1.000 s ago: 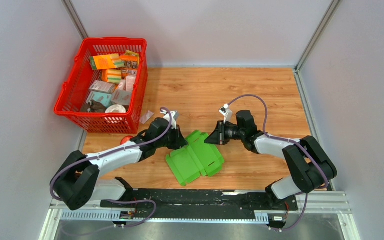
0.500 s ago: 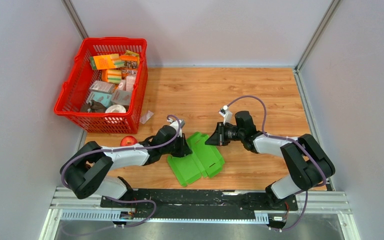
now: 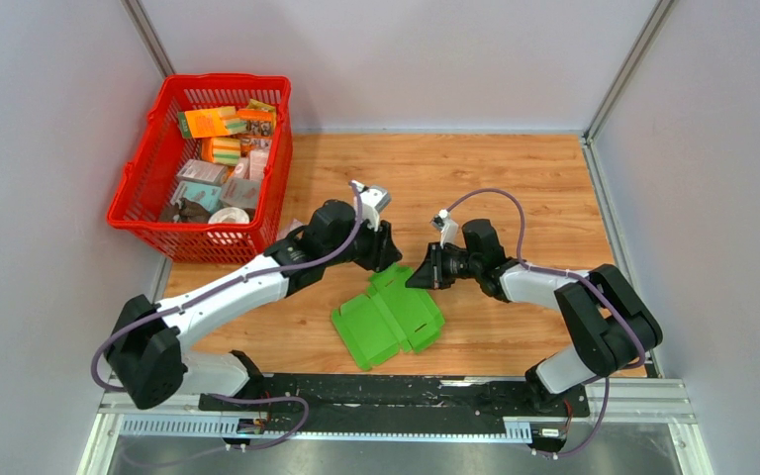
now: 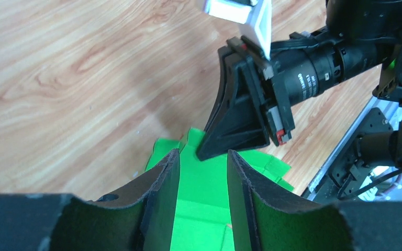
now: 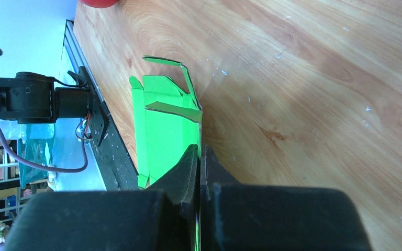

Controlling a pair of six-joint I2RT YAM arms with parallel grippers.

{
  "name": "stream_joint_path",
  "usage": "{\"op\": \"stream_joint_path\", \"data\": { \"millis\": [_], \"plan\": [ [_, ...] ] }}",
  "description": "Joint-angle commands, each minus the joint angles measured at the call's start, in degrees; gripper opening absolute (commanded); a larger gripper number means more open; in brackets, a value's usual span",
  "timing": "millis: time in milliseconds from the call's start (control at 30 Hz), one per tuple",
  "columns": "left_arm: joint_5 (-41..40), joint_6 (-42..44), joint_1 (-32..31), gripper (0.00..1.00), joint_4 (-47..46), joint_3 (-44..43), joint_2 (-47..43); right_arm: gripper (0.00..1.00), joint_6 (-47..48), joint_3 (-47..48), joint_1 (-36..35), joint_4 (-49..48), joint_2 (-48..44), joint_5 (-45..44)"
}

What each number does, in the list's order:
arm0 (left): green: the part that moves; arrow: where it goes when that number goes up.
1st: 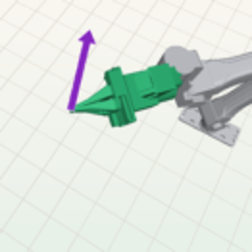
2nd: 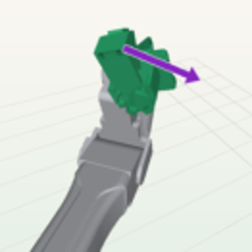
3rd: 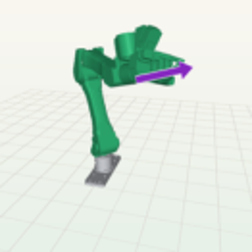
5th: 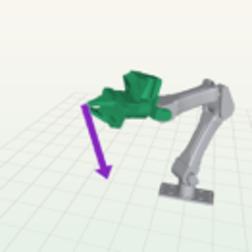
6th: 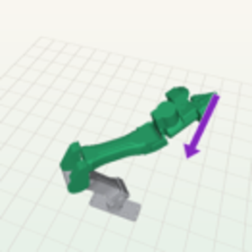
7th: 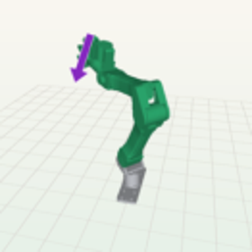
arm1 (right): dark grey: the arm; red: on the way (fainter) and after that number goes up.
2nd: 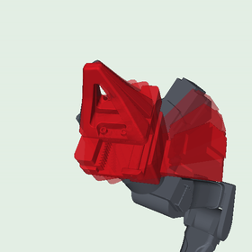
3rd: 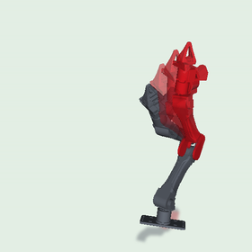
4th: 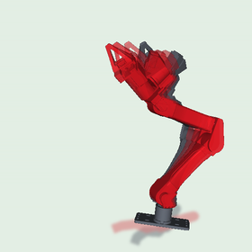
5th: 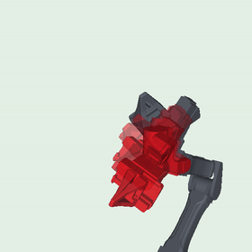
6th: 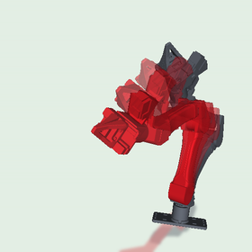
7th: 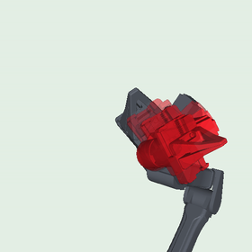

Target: Fold the paper box

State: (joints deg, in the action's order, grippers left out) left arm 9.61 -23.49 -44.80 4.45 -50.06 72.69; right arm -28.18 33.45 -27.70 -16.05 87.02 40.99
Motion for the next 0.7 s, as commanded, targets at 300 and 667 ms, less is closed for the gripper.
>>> {"op": "stream_joint_path", "data": {
  "millis": [300, 667],
  "plan": [
    [3.32, 15.66, -1.96, 0.45, 16.55, -17.42, 16.08, 0.00, 1.99, 2.23, -0.42, 0.14, -1.15, 1.10],
    [-3.45, 19.35, -4.95, 0.40, 19.37, -19.19, 20.56, 0.00, 1.20, 1.97, -0.51, -0.99, -0.98, 2.07]
  ]
}}
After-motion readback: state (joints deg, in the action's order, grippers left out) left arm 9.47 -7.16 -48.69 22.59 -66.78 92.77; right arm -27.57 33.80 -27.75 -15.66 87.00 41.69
